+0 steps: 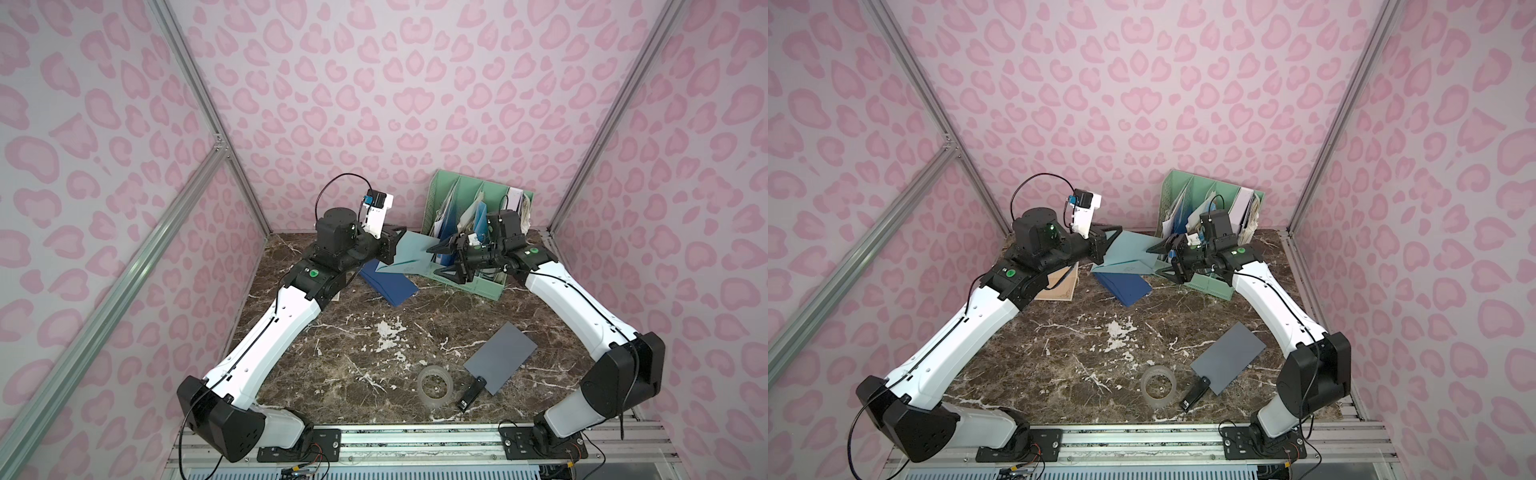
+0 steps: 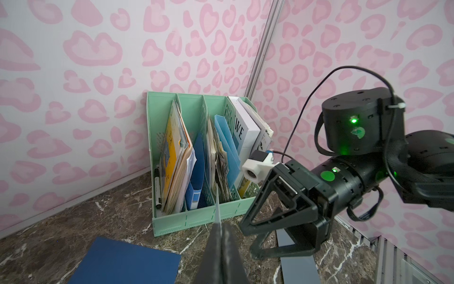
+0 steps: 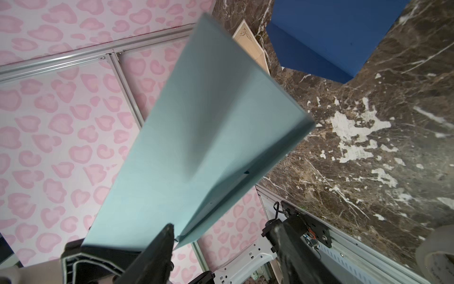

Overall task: Take the letter paper out of the envelope
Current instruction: Pick up the envelope from the center of the board.

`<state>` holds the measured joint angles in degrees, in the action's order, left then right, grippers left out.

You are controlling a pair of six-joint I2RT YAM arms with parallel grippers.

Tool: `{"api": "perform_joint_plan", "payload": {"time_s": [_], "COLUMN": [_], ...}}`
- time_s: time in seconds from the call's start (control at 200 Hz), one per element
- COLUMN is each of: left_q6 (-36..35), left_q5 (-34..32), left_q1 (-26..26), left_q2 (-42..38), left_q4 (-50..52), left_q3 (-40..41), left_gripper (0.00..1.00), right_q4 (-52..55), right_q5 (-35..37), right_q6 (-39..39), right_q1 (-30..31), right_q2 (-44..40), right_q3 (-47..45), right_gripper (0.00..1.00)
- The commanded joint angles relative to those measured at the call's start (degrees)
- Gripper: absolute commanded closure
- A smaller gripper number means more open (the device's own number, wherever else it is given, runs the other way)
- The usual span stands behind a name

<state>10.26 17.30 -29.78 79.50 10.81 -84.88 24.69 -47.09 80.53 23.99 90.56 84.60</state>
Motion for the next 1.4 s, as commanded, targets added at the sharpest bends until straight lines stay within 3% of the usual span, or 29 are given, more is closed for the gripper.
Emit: {"api": "perform_joint_plan", "payload": {"time_s": [0.0, 0.315, 0.465, 0.735, 0.915, 1.01, 1.05, 1.11, 1.19, 1.255, 1.395], "left_q6": [-1.0, 1.2, 2.1, 11.2, 14.6, 16.6, 17.5, 19.2, 22.2, 23.8, 24.7], "left_q5": [-0.1, 0.8, -0.7, -2.8, -3.7, -4.5, -5.0, -5.9, -5.7, -1.1, 11.8], "left_q1": [-0.3, -1.4, -1.6, -1.6, -1.6, -1.5, -1.5, -1.3, 0.0, 2.0, 5.8], "left_q2": [0.1, 1.6, 1.9, 3.3, 3.6, 3.3, 3.3, 3.1, 3.1, 4.1, 7.3], "left_q4": [-0.6, -2.1, -2.8, -8.6, -9.2, -9.5, -8.5, -5.9, -1.6, 2.1, 7.8], "left_q3": [-0.6, -2.5, -2.5, -1.9, -1.5, -0.7, -0.7, -1.0, -2.4, -4.6, -8.2], "left_gripper": [1.00, 1.00, 1.00, 1.00, 1.00, 1.00, 0.89, 0.55, 0.17, 0.12, 0.10], "right_q4": [-5.0, -15.5, -15.8, -23.1, -22.4, -17.1, -14.2, -7.9, 0.5, 9.7, 25.4], "right_q5": [-2.3, -3.5, -4.0, -2.7, 1.9, 5.2, 6.5, 8.2, 9.2, 11.4, 17.9], "right_q6": [4.3, 11.8, 12.4, 17.8, 17.9, 12.7, 9.8, 3.9, -4.5, -13.0, -30.4], "right_q1": [0.2, 1.0, 1.9, 2.2, 0.8, -0.6, -1.2, -2.2, -3.2, -3.5, -3.5], "right_q2": [0.1, -1.3, -0.9, -2.9, -5.8, -6.6, -6.6, -6.1, -4.4, -2.1, 2.2], "right_q3": [-0.8, -8.4, -8.2, -13.2, -14.6, -11.9, -9.9, -6.2, -0.1, 5.8, 17.0], "right_gripper": [0.32, 0.31, 0.38, 0.65, 1.00, 1.00, 1.00, 1.00, 1.00, 1.00, 1.00]}}
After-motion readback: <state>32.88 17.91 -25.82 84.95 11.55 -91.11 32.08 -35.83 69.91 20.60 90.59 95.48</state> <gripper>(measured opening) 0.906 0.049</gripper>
